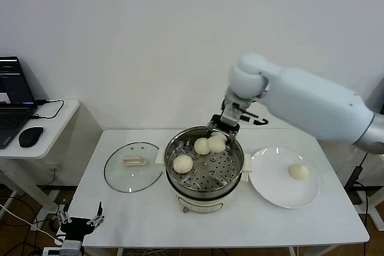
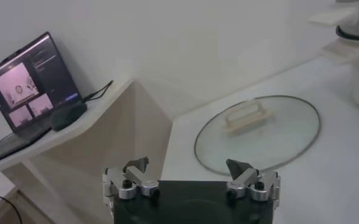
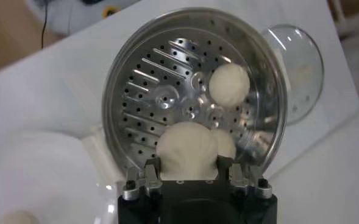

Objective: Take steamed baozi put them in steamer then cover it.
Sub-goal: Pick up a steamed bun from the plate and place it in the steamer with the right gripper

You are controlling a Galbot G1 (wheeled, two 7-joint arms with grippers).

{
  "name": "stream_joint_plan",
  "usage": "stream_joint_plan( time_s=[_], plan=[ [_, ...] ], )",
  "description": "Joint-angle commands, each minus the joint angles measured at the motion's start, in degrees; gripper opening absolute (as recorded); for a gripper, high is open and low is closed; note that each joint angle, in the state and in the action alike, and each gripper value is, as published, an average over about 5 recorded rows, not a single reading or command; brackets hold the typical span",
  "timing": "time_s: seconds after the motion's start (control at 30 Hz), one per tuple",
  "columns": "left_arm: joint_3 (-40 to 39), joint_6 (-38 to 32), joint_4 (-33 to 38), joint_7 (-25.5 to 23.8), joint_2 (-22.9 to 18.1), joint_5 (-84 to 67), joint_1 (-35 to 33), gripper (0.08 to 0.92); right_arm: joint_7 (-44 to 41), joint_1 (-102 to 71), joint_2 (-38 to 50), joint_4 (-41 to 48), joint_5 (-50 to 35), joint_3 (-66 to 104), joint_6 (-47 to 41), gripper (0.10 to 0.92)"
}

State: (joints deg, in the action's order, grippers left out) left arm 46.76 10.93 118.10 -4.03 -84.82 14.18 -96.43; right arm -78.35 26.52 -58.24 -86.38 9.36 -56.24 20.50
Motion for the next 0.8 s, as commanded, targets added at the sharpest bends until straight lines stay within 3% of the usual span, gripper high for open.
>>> stream_joint_plan(
  time_s=[0.03,0.8],
  plan=[
    [0.1,0.0,-0.1,0.0,0.0,-0.1,0.1,0.823,1.7,-1.4,-3.3,-5.5,9.8,-2.8,5.9,0.568],
    [0.0,0.0,-0.7,0.0,-0.2,-0.2,-0.1,0.823,4.9,-10.6,-3.7,-6.9,16.4,-3.3,5.8,0.577]
  ],
)
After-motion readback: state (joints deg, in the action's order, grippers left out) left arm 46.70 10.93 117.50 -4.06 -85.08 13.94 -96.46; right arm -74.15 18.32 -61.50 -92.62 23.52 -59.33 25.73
